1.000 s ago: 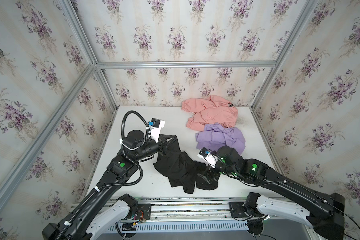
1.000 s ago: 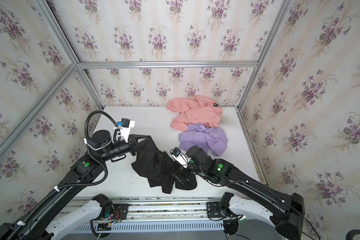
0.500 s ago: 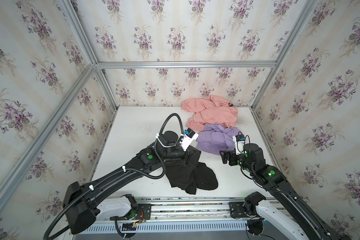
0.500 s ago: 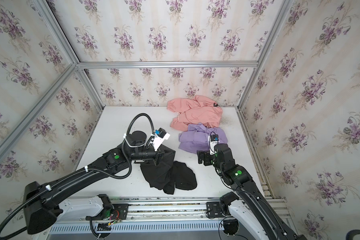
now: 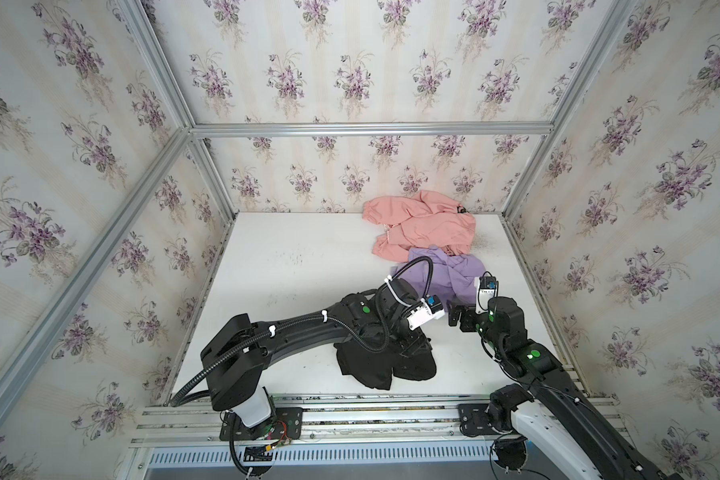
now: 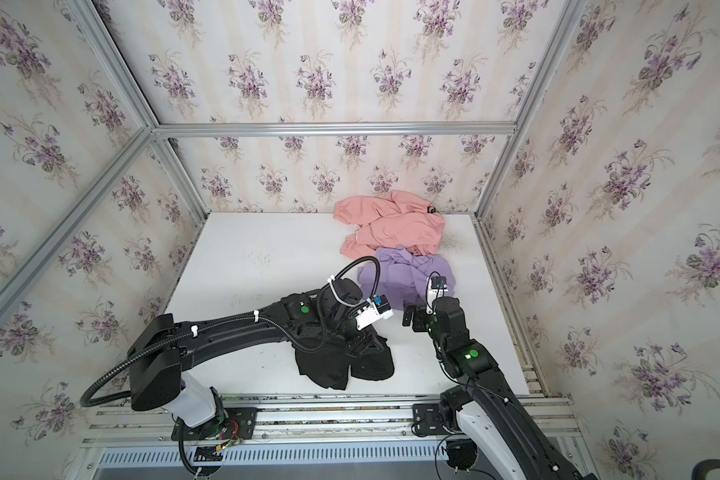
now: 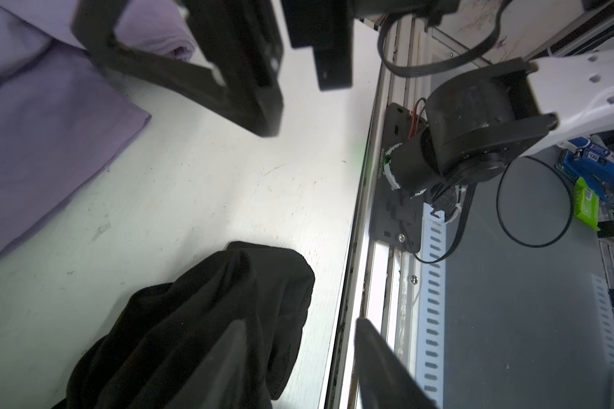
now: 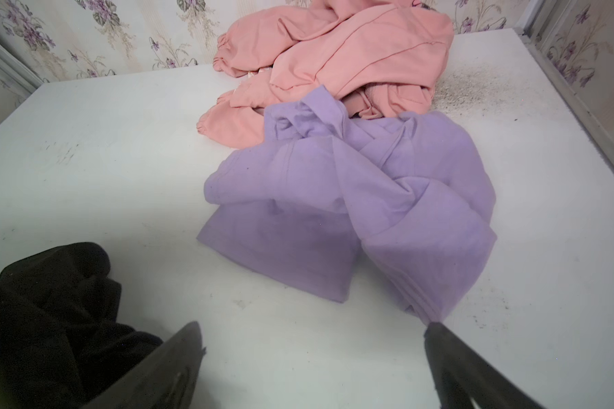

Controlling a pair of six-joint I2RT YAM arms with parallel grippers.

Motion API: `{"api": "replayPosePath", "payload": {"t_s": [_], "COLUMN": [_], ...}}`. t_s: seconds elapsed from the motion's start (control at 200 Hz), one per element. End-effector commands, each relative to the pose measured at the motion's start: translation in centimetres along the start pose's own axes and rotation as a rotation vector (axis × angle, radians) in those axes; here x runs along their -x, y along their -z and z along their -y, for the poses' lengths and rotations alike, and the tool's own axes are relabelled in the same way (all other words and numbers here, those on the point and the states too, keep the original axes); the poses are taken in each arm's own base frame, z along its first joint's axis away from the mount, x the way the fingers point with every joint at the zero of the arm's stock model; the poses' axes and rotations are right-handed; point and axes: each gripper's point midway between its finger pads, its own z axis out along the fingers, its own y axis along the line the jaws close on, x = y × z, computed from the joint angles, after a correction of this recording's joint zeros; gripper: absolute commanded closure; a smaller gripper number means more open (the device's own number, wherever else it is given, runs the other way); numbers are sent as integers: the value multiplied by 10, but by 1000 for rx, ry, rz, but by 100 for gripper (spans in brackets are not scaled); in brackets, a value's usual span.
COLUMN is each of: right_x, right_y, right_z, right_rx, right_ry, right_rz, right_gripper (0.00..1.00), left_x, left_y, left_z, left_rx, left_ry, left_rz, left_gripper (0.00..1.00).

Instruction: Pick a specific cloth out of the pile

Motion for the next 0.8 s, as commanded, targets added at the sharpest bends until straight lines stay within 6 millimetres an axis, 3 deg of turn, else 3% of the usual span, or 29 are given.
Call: {"api": "replayPosePath", "payload": {"t_s": [0.0, 0.055, 0.18, 0.3, 0.365, 0.405, 0.535, 0.595, 0.66, 0.715, 0.795], "right_x": [25, 28, 34, 42, 49, 52, 58, 55, 53, 58, 64], "right_y": [-3, -7, -21, -35, -43, -50, -63, -64, -69, -71, -69], "right_z": [-1, -2, -4, 3, 7, 5, 6, -2, 6, 14, 21], "right_rx": [-13, -14, -24, -91, -135, -137, -172, -128, -134, -137, -138], "right_ry": [44, 72, 181, 281, 314, 354, 453, 511, 497, 467, 435], "right_rz": [104, 110, 137, 205, 229, 235, 333, 382, 385, 407, 431], "right_gripper": [1, 1, 1, 1, 1, 1, 1, 1, 1, 1, 1], "left_x": [11, 22, 42, 36, 14, -5, -58, -85, -113, -131, -146], "left_y": [15, 28, 70, 127, 157, 173, 220, 234, 245, 246, 264], "left_z": [-5, -8, -19, -53, -77, -91, -134, -155, -175, -192, -218], "left_rx": [61, 100, 175, 340, 487, 606, 923, 1084, 1207, 1228, 1309], "left_ry": [-47, -54, -9, 108, 155, 153, 154, 144, 167, 190, 275], "left_rz": [44, 88, 249, 456, 540, 572, 658, 653, 617, 571, 519], "left_gripper": [18, 11, 9, 7, 6, 1, 0, 0, 0, 0, 0]}}
